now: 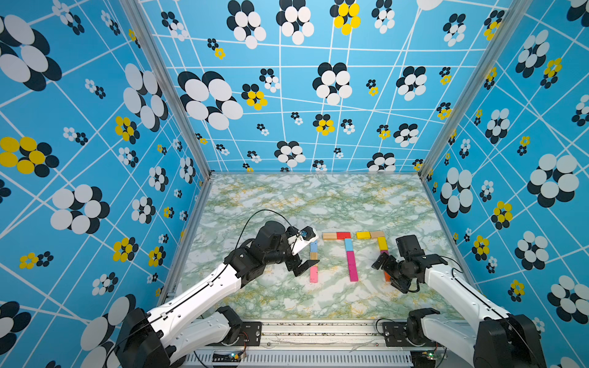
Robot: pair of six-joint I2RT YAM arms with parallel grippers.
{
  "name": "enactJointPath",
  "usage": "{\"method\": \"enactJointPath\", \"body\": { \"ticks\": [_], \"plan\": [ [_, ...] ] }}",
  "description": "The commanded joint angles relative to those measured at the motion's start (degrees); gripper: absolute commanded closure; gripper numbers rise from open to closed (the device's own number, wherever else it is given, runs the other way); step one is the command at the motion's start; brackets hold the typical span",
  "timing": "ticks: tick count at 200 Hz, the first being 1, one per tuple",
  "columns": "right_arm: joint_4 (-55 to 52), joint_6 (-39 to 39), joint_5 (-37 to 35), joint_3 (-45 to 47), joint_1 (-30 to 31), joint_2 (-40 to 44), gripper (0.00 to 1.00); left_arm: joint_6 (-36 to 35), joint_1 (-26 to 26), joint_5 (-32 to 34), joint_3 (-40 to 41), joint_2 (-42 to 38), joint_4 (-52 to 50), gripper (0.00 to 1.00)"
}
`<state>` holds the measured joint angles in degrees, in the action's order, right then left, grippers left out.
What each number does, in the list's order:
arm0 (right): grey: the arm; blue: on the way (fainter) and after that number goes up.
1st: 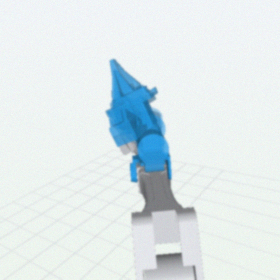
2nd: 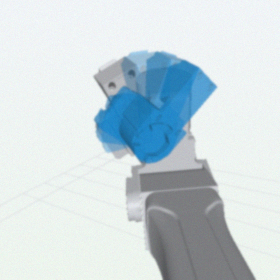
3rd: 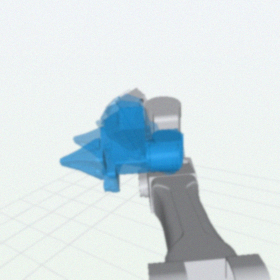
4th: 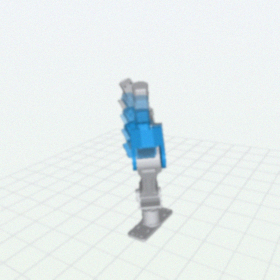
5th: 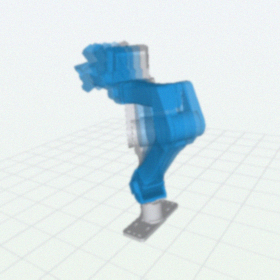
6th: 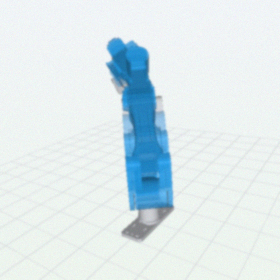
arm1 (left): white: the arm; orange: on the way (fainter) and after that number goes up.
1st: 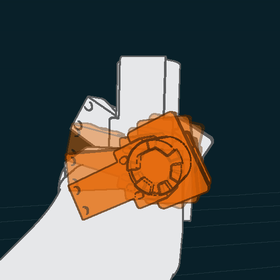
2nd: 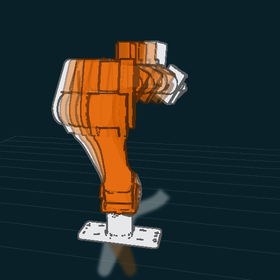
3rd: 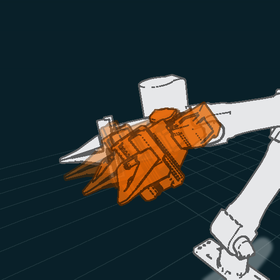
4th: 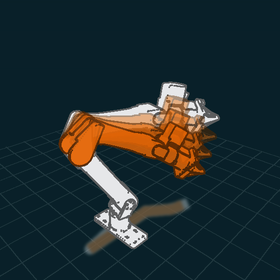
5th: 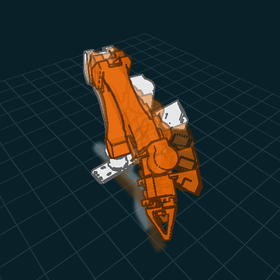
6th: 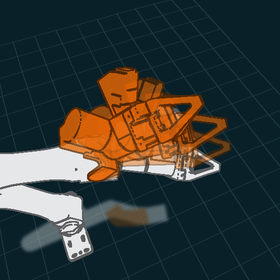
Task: Assemble the number 7 with building blocks
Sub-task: Assemble the building block at the center of the board.
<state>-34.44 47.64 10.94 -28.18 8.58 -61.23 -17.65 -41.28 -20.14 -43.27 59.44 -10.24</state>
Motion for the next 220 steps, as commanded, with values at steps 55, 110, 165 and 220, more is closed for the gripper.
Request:
{"method": "enactJointPath", "body": {
  "ticks": [55,110,165,220],
  "plan": [
    [-4.0,9.6,2.7,2.9,8.0,8.4,0.02,-0.7,-0.3,-0.8,-0.3,-0.3,0.5,0.01],
    [0.0,7.3,0.1,-2.7,12.2,-1.5,0.02,-0.6,-0.4,-0.7,-0.2,-1.0,0.3,0.01],
    [1.4,2.1,-1.2,-8.2,11.8,-13.4,0.01,-0.9,-0.5,-0.3,-0.2,-1.7,0.0,0.01],
    [0.3,-2.1,-1.5,-8.9,7.2,-14.7,0.02,-0.9,-0.6,-0.4,-0.2,-1.4,0.3,0.01]
  ]
}}
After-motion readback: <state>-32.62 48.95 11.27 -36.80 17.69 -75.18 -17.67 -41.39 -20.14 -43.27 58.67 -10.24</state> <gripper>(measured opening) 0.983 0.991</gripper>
